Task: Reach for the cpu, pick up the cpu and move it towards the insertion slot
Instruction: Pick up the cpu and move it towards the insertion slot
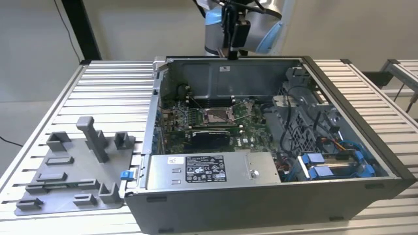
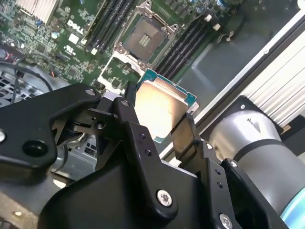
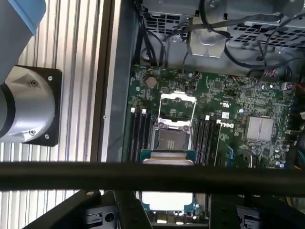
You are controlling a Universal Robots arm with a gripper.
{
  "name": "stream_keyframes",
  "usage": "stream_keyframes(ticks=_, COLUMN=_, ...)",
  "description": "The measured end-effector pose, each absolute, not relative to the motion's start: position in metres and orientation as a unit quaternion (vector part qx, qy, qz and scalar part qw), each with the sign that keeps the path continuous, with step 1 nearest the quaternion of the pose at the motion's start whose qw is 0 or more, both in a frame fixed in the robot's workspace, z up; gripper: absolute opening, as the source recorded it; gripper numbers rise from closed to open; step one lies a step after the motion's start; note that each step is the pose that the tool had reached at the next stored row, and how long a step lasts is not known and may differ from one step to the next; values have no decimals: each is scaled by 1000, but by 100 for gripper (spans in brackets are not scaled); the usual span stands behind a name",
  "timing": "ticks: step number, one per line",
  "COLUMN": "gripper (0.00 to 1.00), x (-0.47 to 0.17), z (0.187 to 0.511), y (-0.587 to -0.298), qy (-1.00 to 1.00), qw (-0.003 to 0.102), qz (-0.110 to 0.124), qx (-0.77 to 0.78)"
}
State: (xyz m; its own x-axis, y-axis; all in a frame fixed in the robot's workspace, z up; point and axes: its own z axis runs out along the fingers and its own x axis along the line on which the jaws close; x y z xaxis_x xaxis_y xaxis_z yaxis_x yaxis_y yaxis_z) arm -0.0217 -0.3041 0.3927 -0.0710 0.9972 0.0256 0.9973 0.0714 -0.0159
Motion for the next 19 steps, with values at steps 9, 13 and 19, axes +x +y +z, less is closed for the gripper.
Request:
stream_keyframes(ticks=9, gripper=0, x=-22, z=389, y=-304, qy=-694, qw=15, qz=-4, qx=-719)
stream_keyframes(ticks=13, gripper=0, x=-24, z=386, y=-304, qy=-689, qw=15, qz=-4, qx=-725)
stream_keyframes(ticks=19, gripper=0, x=-26, z=385, y=-304, qy=-689, qw=15, qz=-4, qx=-725)
